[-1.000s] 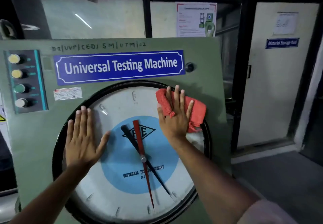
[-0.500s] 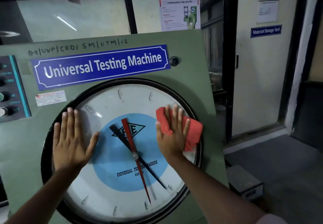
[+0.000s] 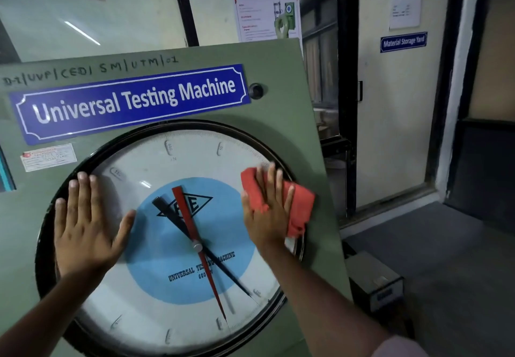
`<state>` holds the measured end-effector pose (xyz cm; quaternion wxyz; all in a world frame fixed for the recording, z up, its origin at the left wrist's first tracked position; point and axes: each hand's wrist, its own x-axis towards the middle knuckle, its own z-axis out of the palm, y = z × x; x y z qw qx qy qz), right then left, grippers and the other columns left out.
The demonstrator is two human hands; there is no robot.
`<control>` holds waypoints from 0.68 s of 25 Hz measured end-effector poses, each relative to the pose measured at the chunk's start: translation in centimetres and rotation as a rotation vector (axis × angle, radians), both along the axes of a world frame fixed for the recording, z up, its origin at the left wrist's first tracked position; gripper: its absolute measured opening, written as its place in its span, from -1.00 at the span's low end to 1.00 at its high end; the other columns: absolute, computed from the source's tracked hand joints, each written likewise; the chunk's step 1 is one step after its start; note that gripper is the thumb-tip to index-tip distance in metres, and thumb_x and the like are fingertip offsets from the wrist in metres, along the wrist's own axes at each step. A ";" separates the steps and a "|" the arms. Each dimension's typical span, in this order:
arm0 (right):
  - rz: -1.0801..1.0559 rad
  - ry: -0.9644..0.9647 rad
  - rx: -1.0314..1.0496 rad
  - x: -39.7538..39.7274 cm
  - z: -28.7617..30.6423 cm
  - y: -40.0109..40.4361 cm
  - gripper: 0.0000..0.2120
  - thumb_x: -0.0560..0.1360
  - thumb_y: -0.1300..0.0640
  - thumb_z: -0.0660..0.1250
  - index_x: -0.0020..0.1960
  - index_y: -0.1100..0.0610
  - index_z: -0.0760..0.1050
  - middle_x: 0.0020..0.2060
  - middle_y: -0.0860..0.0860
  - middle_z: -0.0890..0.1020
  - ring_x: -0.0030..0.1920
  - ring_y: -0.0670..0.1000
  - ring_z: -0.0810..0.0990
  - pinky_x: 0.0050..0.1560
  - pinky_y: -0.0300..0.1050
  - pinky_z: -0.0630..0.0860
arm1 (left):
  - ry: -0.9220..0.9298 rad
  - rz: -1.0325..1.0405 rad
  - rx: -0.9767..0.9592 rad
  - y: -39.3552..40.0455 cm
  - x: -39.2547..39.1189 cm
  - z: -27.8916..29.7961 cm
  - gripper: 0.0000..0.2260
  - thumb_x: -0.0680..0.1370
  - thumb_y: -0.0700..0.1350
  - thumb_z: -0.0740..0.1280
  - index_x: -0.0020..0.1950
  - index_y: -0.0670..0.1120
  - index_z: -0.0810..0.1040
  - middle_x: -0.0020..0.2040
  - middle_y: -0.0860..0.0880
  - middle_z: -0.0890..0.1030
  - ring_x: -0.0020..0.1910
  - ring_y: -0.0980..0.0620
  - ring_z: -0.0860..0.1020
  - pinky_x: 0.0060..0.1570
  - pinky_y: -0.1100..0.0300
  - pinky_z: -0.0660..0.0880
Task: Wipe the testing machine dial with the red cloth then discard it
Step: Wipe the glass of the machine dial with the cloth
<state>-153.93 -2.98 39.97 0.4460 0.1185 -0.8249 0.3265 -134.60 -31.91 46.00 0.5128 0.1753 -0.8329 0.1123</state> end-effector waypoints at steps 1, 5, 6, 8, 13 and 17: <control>0.011 -0.033 -0.029 1.0 -2.6 -0.6 -0.36 0.75 -0.23 -0.01 0.76 0.00 0.06 0.74 0.04 0.12 0.74 0.10 0.09 0.64 0.33 0.17 | -0.008 0.011 0.005 -0.6 0.2 0.1 -0.13 0.60 0.38 0.05 0.77 -0.07 -0.10 0.78 -0.01 -0.11 0.76 -0.01 -0.06 0.72 0.00 -0.14; 0.022 -0.129 -0.024 4.2 -10.1 -0.3 -0.33 0.75 -0.25 -0.02 0.76 0.02 0.02 0.76 0.04 0.01 0.75 0.10 0.01 0.64 0.33 0.17 | -0.005 0.020 -0.012 -0.3 0.1 -1.6 -0.13 0.60 0.38 0.06 0.77 -0.08 -0.09 0.78 -0.01 -0.11 0.76 -0.02 -0.05 0.72 0.02 -0.16; 0.039 -0.168 -0.046 4.5 -9.9 0.1 -0.33 0.74 -0.25 -0.01 0.76 0.02 0.02 0.76 0.06 0.01 0.75 0.12 0.02 0.64 0.34 0.18 | -0.025 0.004 -0.004 -0.2 0.3 -1.5 -0.13 0.60 0.37 0.06 0.77 -0.08 -0.09 0.78 -0.01 -0.10 0.76 -0.03 -0.05 0.72 0.03 -0.16; -0.003 -0.192 -0.039 3.4 -6.8 -0.8 -0.35 0.74 -0.22 -0.01 0.76 0.04 0.05 0.74 0.10 0.07 0.73 0.16 0.12 0.60 0.37 0.26 | -0.074 -0.024 -0.028 -0.2 -0.1 -0.7 -0.13 0.60 0.37 0.06 0.77 -0.08 -0.09 0.78 -0.02 -0.10 0.76 -0.03 -0.05 0.72 0.03 -0.18; 0.085 0.007 -0.110 2.7 10.8 -8.5 -0.35 0.73 -0.20 0.00 0.76 -0.02 0.01 0.75 0.11 0.03 0.74 0.12 0.06 0.69 0.31 0.04 | 0.032 0.055 0.079 -3.1 3.4 1.2 -0.15 0.62 0.36 0.03 0.76 -0.09 -0.10 0.78 -0.03 -0.10 0.76 -0.02 -0.07 0.72 0.00 -0.16; 0.119 -0.005 -0.150 0.8 16.9 -7.8 -0.36 0.73 -0.25 -0.03 0.76 -0.11 0.01 0.76 -0.02 0.04 0.75 0.06 -0.03 0.69 0.31 -0.08 | -0.013 0.022 0.018 0.3 1.5 0.8 -0.17 0.63 0.34 0.03 0.76 -0.11 -0.07 0.77 -0.08 -0.05 0.76 -0.01 -0.08 0.72 0.01 -0.16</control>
